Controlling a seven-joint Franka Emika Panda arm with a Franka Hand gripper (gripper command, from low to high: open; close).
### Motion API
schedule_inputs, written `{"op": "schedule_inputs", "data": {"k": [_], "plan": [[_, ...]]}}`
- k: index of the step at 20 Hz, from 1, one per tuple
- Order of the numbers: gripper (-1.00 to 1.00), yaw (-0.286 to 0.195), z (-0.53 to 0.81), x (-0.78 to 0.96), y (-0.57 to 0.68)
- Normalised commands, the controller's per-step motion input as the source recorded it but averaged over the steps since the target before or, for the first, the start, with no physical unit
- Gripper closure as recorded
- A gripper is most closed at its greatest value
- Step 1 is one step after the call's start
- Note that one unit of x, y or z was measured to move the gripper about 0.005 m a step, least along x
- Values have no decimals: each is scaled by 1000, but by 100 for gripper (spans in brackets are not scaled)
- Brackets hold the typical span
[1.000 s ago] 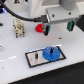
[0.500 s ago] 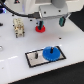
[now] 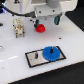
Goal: Insert the blue gear onto the right peg, followed by the red gear
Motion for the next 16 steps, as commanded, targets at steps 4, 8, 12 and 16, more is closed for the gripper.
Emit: {"op": "schedule_inputs", "data": {"k": [4, 8, 12, 16], "plan": [[-100, 0, -369, -400, -67], [-100, 0, -330, -351, -141], [-100, 0, -230, -183, -228], [100, 0, -169, -112, -88]]}}
